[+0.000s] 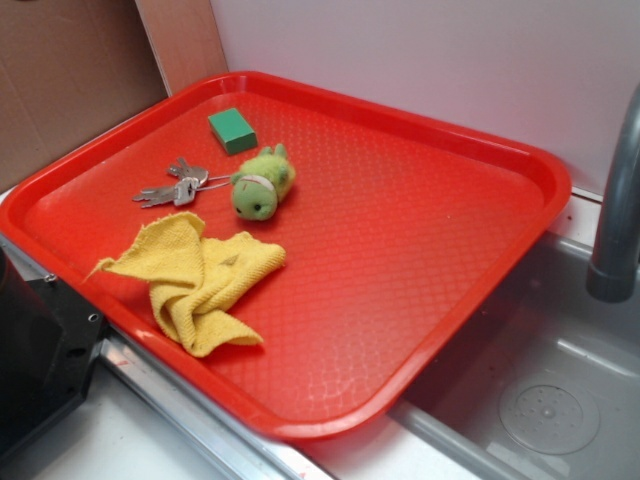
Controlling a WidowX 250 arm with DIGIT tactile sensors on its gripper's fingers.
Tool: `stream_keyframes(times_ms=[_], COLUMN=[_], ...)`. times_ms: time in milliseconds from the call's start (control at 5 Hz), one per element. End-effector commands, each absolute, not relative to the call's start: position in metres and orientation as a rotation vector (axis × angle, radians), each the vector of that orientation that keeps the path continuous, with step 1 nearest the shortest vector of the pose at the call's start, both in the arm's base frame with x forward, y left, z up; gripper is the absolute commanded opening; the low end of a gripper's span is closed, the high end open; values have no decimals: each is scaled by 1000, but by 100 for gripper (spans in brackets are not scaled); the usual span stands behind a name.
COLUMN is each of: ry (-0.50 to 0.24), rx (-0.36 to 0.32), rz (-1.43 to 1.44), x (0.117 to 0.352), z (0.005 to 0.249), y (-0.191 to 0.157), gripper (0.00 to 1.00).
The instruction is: Grab the green block.
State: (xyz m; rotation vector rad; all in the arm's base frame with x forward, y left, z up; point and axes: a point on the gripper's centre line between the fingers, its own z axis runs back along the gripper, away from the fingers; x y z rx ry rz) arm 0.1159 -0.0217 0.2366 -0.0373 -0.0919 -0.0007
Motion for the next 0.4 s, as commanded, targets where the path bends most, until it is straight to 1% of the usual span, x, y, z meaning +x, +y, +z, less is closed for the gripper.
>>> stream_keyframes(times_ms=[0, 200], ry=[-92, -104], rx=[-37, -47], rz=[-1, 250], x=[116, 127], z=[237, 227], y=[-22, -8], gripper=[100, 100])
